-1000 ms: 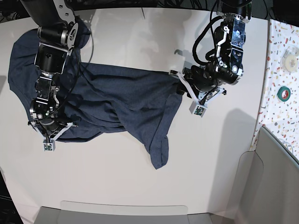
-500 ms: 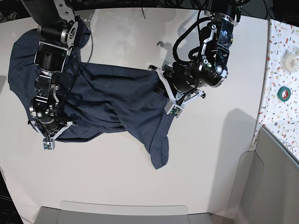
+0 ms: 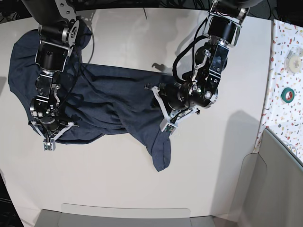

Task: Layout the t-shirt on the table in an organized manner, then fold the t-shirt properly
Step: 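Grasp the shirt body with the left gripper and drag it toward the right gripper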

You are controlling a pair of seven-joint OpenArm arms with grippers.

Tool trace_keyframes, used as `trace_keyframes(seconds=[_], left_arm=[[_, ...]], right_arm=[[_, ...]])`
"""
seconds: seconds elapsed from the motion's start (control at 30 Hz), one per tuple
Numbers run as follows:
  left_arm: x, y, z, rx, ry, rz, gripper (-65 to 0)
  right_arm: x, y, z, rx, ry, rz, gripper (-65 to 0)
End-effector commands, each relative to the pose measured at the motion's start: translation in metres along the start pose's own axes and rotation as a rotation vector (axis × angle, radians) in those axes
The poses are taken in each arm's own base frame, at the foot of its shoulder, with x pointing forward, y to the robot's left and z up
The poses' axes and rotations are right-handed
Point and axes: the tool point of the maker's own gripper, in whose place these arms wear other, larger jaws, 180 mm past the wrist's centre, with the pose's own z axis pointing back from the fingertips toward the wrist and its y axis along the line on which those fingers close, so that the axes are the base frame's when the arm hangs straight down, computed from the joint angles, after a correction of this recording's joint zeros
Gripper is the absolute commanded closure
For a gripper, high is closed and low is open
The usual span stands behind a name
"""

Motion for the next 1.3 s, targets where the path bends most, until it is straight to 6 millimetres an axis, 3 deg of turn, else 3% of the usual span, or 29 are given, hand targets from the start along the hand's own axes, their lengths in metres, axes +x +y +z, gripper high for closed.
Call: trace_keyframes(seconds=[0.0,0.27,0.4,0.7,0.83,0.93,1.03,1.17,1.27], left_arm=[[0.016,0.003,0.002,0.005,-0.049,-0.004,-20.7],[0.009,0.022,-0.017,0.031,-0.022,0.031,-20.6],[0.005,0.014,-0.021,0.017,-0.016,0.011,-20.6],[-0.037,-0.006,-0.025,-0.021,0.048,0.029,-20.5],[-0.032,-0.018,-0.013,-0.040,0.019,0.008,-20.5],[-0.036,-0.016,-0.007,-0.034,0.045,-0.008,-20.4],[-0.044,-0.021,-0.007,-0.058,0.067,-0.091,-15.3],[-0.046,-0.018,-0.006,-0.059,0.072,-0.108,0.0],[-0.038,-0.014,-0.002,-0.049,0.045,-0.099,-0.4]], right_arm=[[-0.028,0.001,0.000,0.002,0.122,0.026,0.0],[-0.035,0.001,0.001,0.002,0.131,0.028,0.0],[-0.035,0.001,0.001,0.002,0.131,0.028,0.0],[-0.035,0.001,0.001,0.002,0.130,0.028,0.0],[-0.035,0.001,0.001,0.002,0.130,0.028,0.0],[-0.035,0.001,0.001,0.002,0.130,0.028,0.0],[-0.035,0.001,0.001,0.002,0.130,0.028,0.0],[-0.035,0.001,0.001,0.002,0.130,0.028,0.0],[-0.035,0.001,0.000,0.003,0.131,0.028,0.0]])
